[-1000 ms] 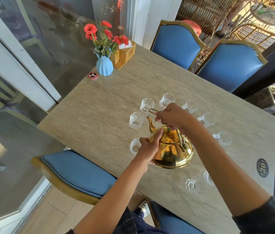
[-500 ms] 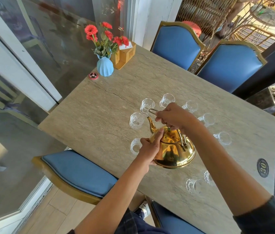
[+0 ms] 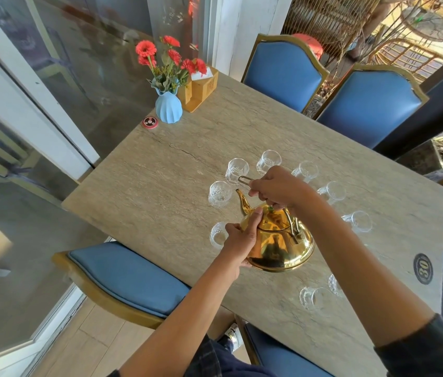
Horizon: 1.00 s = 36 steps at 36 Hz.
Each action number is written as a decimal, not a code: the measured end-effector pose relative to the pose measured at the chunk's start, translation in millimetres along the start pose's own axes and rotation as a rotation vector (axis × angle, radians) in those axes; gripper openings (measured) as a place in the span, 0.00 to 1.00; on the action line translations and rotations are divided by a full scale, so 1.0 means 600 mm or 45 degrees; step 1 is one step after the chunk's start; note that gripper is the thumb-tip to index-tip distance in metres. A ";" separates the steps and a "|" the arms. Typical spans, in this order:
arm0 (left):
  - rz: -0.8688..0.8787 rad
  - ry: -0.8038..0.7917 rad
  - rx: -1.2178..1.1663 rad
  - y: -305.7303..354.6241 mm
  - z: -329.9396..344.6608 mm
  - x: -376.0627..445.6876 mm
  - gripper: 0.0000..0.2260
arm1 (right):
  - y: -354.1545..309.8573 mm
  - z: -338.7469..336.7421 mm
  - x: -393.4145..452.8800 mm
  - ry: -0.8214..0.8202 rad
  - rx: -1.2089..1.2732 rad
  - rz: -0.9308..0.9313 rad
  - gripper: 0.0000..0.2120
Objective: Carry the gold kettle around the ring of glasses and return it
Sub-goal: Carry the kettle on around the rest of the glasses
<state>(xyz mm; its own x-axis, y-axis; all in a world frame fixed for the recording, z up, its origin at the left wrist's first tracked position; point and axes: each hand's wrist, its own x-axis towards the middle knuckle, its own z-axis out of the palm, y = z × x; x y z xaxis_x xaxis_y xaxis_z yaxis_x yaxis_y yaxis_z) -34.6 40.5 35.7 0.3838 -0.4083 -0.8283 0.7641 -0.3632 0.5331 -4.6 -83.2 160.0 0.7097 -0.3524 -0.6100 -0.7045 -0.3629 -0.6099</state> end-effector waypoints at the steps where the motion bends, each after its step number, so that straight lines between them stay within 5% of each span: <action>1: -0.001 -0.001 -0.001 0.000 0.000 0.000 0.45 | 0.000 0.000 0.000 0.000 -0.004 0.000 0.13; 36: 0.007 -0.008 -0.038 0.001 0.003 -0.005 0.51 | 0.004 0.000 0.002 0.016 -0.043 -0.016 0.13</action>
<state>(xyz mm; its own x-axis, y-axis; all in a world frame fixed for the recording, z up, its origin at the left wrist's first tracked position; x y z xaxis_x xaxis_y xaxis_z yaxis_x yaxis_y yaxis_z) -36.0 39.9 39.1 0.3852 -0.4154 -0.8241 0.7770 -0.3357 0.5324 -5.6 -84.2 157.9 0.7189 -0.3581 -0.5958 -0.6948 -0.3966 -0.6000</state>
